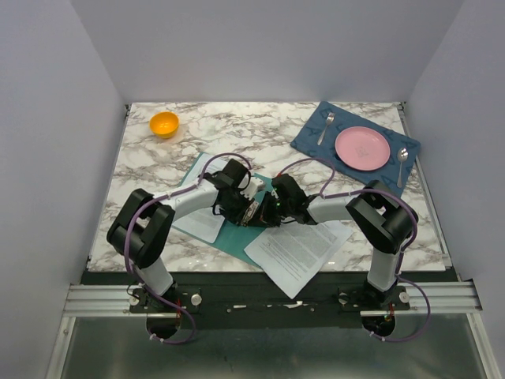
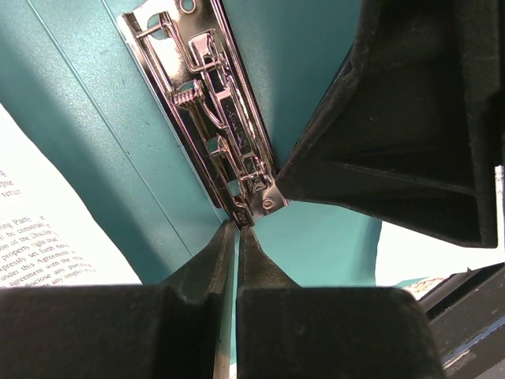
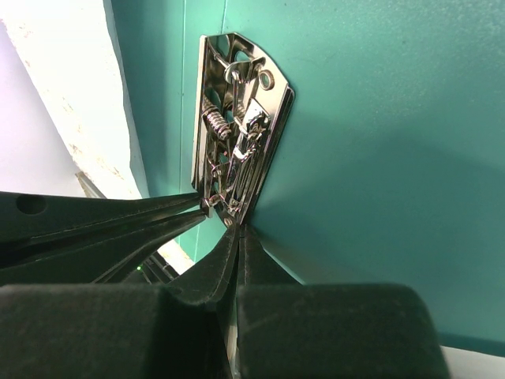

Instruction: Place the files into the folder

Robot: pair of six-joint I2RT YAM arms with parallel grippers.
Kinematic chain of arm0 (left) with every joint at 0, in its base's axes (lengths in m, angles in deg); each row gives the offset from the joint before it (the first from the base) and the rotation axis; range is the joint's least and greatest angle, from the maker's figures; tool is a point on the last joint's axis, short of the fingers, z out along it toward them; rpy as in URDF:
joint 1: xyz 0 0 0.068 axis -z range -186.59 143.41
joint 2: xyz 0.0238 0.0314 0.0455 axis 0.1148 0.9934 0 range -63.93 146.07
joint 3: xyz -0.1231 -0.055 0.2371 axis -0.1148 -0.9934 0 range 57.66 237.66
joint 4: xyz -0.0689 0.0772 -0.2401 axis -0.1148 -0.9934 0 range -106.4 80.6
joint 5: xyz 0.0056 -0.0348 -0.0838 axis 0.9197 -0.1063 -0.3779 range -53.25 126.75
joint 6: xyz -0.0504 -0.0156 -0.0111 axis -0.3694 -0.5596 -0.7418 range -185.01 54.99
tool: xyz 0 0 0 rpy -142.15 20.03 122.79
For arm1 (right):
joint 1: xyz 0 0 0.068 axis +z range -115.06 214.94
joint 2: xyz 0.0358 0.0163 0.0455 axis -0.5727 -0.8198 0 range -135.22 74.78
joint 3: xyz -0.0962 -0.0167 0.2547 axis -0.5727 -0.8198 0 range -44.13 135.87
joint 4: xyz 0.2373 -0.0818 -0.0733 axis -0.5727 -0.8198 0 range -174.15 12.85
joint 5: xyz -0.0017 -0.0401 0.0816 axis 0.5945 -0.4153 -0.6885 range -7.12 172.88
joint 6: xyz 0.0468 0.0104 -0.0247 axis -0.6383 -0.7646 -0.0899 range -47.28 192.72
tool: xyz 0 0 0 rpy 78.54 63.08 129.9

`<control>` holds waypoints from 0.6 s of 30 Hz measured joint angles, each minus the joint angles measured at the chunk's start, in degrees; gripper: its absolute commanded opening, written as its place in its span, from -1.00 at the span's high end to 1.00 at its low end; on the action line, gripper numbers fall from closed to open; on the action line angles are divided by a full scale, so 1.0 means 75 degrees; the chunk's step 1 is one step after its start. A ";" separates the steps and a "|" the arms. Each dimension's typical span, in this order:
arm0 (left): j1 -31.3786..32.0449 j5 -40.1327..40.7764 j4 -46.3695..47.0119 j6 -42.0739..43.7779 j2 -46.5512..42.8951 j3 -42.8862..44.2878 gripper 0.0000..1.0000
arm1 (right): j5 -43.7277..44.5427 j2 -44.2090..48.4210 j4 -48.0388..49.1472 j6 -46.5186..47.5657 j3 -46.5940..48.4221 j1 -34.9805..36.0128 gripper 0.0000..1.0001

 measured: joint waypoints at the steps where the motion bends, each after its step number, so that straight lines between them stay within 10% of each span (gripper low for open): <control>1: 0.0000 0.0000 -0.0020 -0.0006 0.0017 0.0020 0.89 | 0.0000 -0.0003 0.0000 0.0000 0.0000 0.0000 0.83; 18: 0.0029 -0.1207 -0.0376 0.0242 -0.0160 0.0507 0.89 | -0.0216 -0.0111 0.0058 -0.0064 0.0020 -0.0102 0.88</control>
